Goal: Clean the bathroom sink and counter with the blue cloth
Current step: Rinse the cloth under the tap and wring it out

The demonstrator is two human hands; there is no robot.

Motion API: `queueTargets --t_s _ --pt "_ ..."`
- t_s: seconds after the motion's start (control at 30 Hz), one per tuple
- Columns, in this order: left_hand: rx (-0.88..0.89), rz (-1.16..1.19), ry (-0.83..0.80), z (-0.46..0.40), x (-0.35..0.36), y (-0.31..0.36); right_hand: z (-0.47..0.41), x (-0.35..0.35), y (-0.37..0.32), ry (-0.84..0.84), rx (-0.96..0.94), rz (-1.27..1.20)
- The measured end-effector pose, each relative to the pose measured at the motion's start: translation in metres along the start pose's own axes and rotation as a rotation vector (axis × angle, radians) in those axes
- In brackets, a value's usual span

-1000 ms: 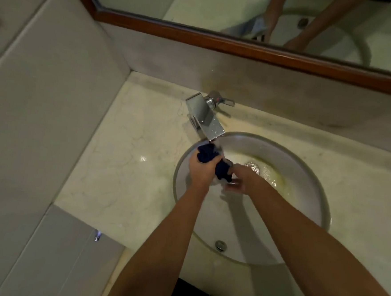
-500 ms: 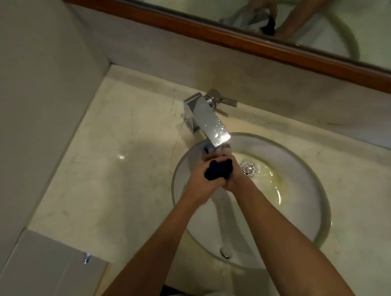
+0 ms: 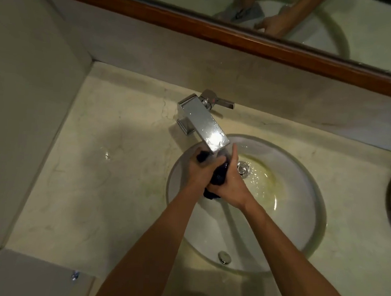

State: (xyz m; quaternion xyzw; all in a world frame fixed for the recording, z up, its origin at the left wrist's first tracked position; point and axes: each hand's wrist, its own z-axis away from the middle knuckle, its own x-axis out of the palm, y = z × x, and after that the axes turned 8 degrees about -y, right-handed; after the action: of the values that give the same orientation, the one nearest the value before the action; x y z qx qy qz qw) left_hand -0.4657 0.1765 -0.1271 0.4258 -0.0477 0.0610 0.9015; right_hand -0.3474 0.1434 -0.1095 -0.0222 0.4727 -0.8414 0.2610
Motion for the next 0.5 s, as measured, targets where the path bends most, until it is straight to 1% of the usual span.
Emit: queueTargets --t_s 0.03,0.1,0.13,0.17,0.2,0.3,0.4,0.43,0.5 --pt "-0.001 -0.028 0.015 0.001 0.001 -0.001 0.004 -0.007 -0.006 0.037 0.026 0.032" --pt "-0.003 -0.096 0.049 0.003 0.002 -0.003 0.006 -0.022 -0.024 0.267 0.006 0.125" --pt "-0.017 -0.113 0.056 0.003 0.003 -0.002 0.004 -0.029 -0.038 0.382 -0.03 0.093" --pt "-0.041 -0.114 0.065 0.004 0.003 -0.001 0.001 -0.036 -0.053 0.449 -0.075 0.015" --pt "-0.053 -0.105 0.074 0.004 0.003 0.0 -0.004 -0.042 -0.067 0.467 -0.113 -0.066" --pt "-0.02 -0.104 0.089 0.005 0.001 0.001 -0.021 -0.054 -0.099 0.389 -0.183 -0.198" --pt "-0.014 -0.116 0.068 0.008 -0.001 0.001 -0.027 -0.054 -0.107 0.391 -0.182 -0.204" --pt "-0.015 -0.111 0.054 0.008 -0.002 0.0 -0.026 -0.053 -0.104 0.406 -0.19 -0.192" --pt "-0.012 -0.092 0.021 0.012 -0.001 0.0 -0.018 -0.051 -0.103 0.385 -0.225 -0.196"
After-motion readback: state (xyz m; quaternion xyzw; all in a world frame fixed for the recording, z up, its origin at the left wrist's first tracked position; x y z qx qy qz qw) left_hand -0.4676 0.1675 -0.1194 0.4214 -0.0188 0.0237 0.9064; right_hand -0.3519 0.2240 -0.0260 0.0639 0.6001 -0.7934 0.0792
